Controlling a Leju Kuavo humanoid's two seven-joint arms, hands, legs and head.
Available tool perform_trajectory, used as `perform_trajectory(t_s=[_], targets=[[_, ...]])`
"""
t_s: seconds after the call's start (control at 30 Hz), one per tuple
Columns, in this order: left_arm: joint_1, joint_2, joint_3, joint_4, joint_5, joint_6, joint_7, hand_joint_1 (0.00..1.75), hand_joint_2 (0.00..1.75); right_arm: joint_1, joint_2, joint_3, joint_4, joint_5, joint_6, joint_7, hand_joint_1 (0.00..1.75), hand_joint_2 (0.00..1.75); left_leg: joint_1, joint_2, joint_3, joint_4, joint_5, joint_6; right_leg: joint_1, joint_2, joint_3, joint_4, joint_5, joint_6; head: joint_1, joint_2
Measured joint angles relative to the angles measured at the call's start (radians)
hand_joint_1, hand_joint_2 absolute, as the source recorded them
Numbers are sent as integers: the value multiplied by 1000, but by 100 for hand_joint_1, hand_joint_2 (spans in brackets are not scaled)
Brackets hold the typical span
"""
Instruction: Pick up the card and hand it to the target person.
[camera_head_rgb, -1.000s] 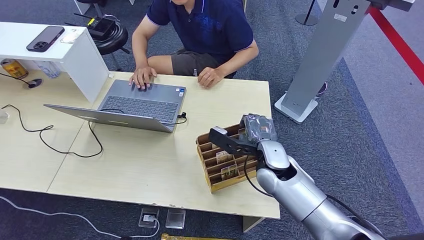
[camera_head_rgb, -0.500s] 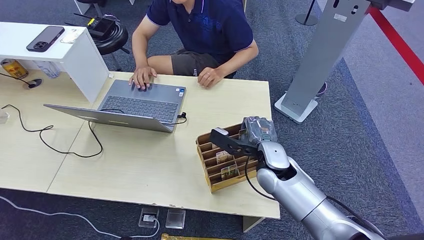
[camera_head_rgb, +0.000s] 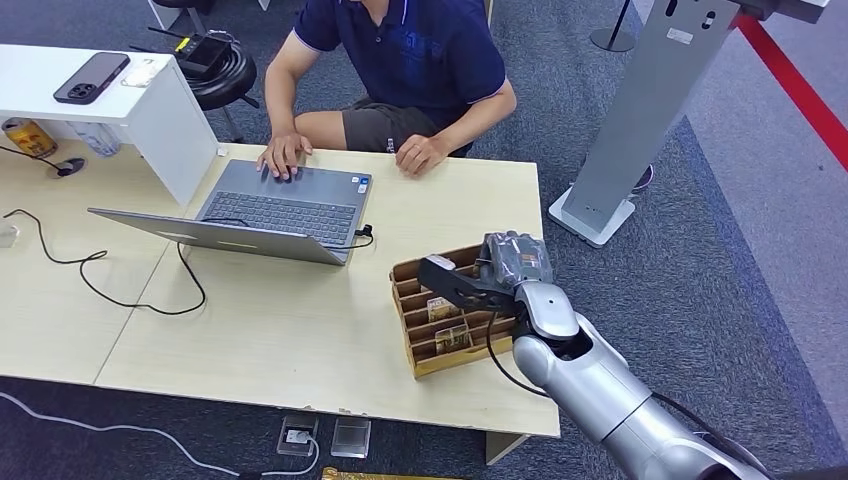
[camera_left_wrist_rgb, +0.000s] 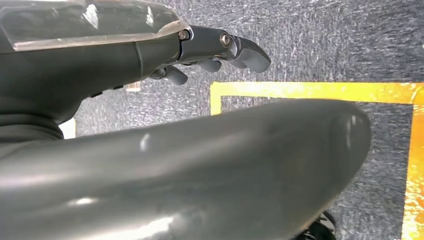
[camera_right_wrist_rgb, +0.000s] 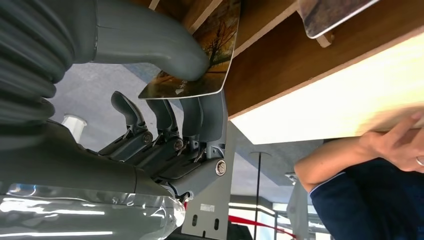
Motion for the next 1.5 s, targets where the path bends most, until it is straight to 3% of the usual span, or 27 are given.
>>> perform_trajectory(t_s=[0.3,0.6,0.77,0.9,1.03,1.17,1.5], targets=[[1,0,0,0,17,14,8,0,0,-1,0,0,-42,2,13,31,150,175,0,0,0,0,0,0,0,0,0,0,0,0,0,0],[6,4,0,0,35,5,11,0,0,-14,-41,-9,-326,0,59,117,150,175,0,0,0,0,0,0,0,0,-1,0,0,0,-1,0],[6,5,-2,0,41,5,11,0,0,-60,-61,-8,-448,-40,72,115,150,175,0,0,-1,0,0,0,0,0,-1,0,0,0,0,0],[5,5,-13,0,42,5,12,0,0,-123,-60,-3,-458,-74,74,83,150,175,0,0,-1,0,0,0,0,0,0,0,0,0,0,0],[1,5,-25,0,38,5,14,0,0,-197,-24,15,-365,-74,53,21,150,175,0,0,-2,0,0,0,0,0,-1,1,1,0,0,0],[-5,5,-42,0,34,4,14,0,0,-275,50,50,-172,-55,18,-47,150,175,0,-1,-2,0,1,0,0,-1,-1,1,1,0,-1,0],[-10,5,-73,0,46,-10,27,0,0,-350,176,122,190,-6,-11,-93,150,175,0,-4,-5,0,2,0,0,-3,-3,1,1,0,2,0]])
